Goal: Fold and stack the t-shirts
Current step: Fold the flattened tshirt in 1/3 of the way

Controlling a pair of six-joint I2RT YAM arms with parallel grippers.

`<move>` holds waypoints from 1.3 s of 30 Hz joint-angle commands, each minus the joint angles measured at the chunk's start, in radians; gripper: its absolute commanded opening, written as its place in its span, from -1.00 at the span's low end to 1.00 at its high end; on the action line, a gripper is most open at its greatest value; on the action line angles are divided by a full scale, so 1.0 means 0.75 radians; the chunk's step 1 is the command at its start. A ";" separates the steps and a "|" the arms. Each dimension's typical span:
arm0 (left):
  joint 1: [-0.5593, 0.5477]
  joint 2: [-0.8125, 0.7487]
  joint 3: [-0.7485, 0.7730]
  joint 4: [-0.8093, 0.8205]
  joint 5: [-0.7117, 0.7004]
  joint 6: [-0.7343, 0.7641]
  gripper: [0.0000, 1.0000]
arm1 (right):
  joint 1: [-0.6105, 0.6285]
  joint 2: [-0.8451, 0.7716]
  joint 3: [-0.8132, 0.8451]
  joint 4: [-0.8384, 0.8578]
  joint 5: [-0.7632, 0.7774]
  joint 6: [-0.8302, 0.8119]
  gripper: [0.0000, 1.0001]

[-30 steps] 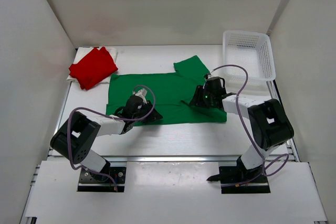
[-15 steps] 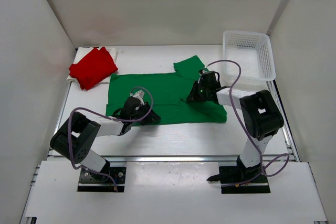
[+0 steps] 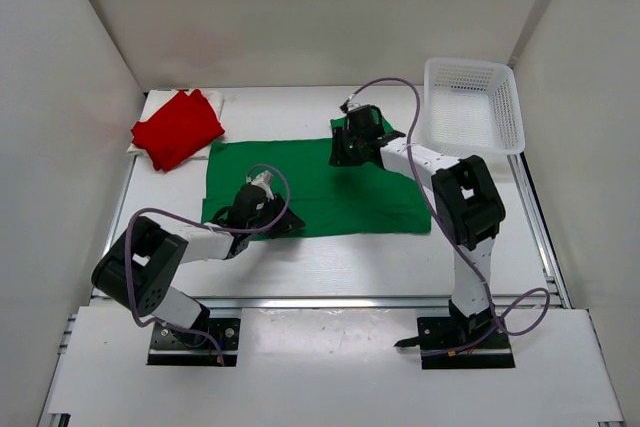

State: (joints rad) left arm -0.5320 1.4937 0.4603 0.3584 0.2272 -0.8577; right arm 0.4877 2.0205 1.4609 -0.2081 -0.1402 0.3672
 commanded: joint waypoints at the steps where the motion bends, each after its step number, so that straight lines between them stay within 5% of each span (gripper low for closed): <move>1: -0.002 -0.067 -0.002 -0.022 -0.027 0.013 -0.37 | 0.063 -0.131 -0.037 -0.073 0.180 -0.113 -0.38; 7: -0.054 0.004 0.120 -0.075 -0.074 0.055 -0.36 | 0.000 -0.554 -0.627 0.154 0.240 0.007 -0.60; 14: -0.007 0.150 0.117 -0.032 0.018 0.017 -0.38 | -0.143 -0.653 -0.929 0.061 0.271 0.112 -1.00; 18: -0.007 0.146 -0.022 -0.005 0.092 -0.012 -0.39 | -0.192 -0.785 -1.135 0.108 0.216 0.165 -1.00; 28: -0.266 -0.130 -0.282 -0.030 0.026 -0.165 -0.39 | -0.265 -1.274 -1.481 0.001 0.038 0.276 -0.98; 34: 0.144 -0.339 -0.043 -0.295 0.010 0.010 -0.38 | -0.244 -1.289 -1.208 -0.019 0.017 0.167 -0.75; 39: 0.508 -0.223 0.202 -0.347 0.057 0.080 -0.53 | -0.174 -1.138 -1.048 0.011 -0.062 0.091 -1.00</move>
State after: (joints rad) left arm -0.2638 1.2984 0.5320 0.1646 0.2695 -0.8642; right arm 0.3351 1.1172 0.6270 -0.2337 -0.1390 0.4850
